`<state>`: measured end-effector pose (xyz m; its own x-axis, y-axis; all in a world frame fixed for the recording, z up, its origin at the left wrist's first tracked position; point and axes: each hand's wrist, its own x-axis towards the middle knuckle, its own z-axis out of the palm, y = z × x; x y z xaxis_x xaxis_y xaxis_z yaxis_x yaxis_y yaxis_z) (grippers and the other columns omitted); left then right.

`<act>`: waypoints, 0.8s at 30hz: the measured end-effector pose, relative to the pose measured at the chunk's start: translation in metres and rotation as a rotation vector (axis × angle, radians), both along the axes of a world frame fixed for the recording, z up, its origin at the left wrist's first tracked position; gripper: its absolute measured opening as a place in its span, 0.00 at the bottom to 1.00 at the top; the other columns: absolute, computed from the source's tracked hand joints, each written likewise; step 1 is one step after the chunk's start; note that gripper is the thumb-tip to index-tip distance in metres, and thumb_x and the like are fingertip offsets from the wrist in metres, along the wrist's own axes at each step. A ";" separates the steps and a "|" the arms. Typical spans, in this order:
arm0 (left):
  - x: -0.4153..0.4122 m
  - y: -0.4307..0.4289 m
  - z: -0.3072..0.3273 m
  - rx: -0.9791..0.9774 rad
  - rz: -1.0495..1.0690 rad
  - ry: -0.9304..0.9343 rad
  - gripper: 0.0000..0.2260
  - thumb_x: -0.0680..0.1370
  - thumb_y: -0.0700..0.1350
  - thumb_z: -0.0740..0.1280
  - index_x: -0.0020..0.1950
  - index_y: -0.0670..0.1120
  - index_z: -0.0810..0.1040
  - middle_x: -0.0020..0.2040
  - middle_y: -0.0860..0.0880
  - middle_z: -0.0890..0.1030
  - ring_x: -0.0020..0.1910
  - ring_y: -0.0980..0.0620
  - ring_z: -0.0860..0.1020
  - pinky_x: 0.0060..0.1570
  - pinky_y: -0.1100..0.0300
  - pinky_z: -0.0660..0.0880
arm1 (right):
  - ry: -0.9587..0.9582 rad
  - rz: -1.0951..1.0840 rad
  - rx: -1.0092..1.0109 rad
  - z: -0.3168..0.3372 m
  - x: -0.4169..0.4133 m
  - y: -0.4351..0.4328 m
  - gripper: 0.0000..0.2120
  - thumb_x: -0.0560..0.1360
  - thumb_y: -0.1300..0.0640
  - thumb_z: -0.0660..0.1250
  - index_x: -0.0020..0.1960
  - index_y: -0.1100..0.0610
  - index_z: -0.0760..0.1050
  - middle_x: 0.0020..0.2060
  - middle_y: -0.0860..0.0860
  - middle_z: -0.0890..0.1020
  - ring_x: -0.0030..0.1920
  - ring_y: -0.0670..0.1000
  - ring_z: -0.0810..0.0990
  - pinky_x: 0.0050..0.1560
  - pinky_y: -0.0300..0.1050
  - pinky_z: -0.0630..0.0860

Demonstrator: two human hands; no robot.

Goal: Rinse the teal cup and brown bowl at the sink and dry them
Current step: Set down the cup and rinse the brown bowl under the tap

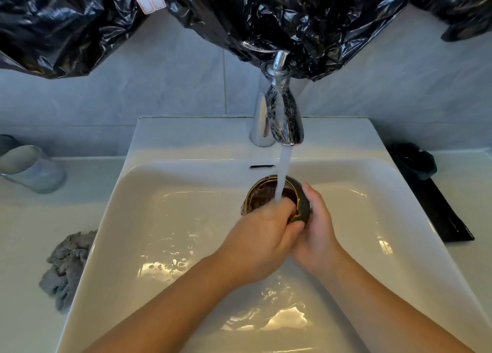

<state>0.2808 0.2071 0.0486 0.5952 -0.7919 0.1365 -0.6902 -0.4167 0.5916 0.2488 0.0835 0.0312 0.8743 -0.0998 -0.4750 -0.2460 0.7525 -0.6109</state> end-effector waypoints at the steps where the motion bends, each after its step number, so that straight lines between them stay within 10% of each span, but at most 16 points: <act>1: 0.003 0.003 0.000 0.027 -0.059 -0.063 0.08 0.79 0.51 0.60 0.49 0.46 0.71 0.45 0.49 0.76 0.43 0.50 0.73 0.47 0.53 0.72 | 0.002 -0.003 0.016 0.000 0.000 -0.002 0.28 0.75 0.41 0.59 0.60 0.62 0.80 0.55 0.62 0.82 0.58 0.60 0.80 0.67 0.57 0.71; 5: 0.023 0.026 -0.012 0.239 -0.133 -0.426 0.18 0.78 0.60 0.59 0.51 0.47 0.77 0.59 0.45 0.76 0.63 0.46 0.71 0.73 0.43 0.58 | 0.044 0.016 0.069 0.002 0.004 -0.002 0.26 0.77 0.40 0.57 0.56 0.58 0.83 0.53 0.60 0.84 0.52 0.58 0.84 0.52 0.54 0.79; 8: 0.021 0.028 -0.013 0.340 -0.126 -0.403 0.25 0.79 0.63 0.53 0.59 0.46 0.77 0.71 0.43 0.70 0.74 0.46 0.64 0.73 0.37 0.45 | 0.058 0.037 0.023 0.002 0.003 0.001 0.25 0.78 0.41 0.57 0.56 0.58 0.83 0.54 0.60 0.84 0.52 0.58 0.84 0.51 0.54 0.78; 15: 0.014 0.020 -0.008 0.214 -0.025 -0.555 0.10 0.71 0.52 0.73 0.42 0.47 0.76 0.36 0.50 0.79 0.33 0.48 0.80 0.61 0.46 0.63 | 0.016 -0.048 -0.013 0.004 0.004 -0.002 0.27 0.73 0.41 0.61 0.59 0.60 0.81 0.56 0.61 0.83 0.56 0.59 0.82 0.53 0.52 0.77; 21: 0.003 0.001 0.011 -0.141 0.056 0.053 0.13 0.74 0.43 0.70 0.57 0.46 0.76 0.51 0.49 0.79 0.48 0.58 0.71 0.49 0.73 0.64 | -0.064 -0.091 0.065 0.004 0.000 -0.002 0.32 0.74 0.39 0.58 0.63 0.64 0.77 0.61 0.65 0.79 0.62 0.63 0.79 0.58 0.56 0.79; 24: 0.011 0.008 0.001 -0.004 -0.093 -0.227 0.07 0.76 0.49 0.67 0.50 0.47 0.75 0.46 0.50 0.78 0.47 0.53 0.74 0.61 0.55 0.70 | -0.057 -0.089 0.030 0.007 -0.001 -0.007 0.34 0.73 0.39 0.58 0.65 0.64 0.76 0.62 0.65 0.79 0.62 0.62 0.79 0.62 0.55 0.76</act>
<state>0.2918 0.2152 0.0494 0.4735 -0.8411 0.2614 -0.8409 -0.3434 0.4184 0.2483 0.0768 0.0383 0.8882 -0.1644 -0.4291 -0.1433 0.7881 -0.5987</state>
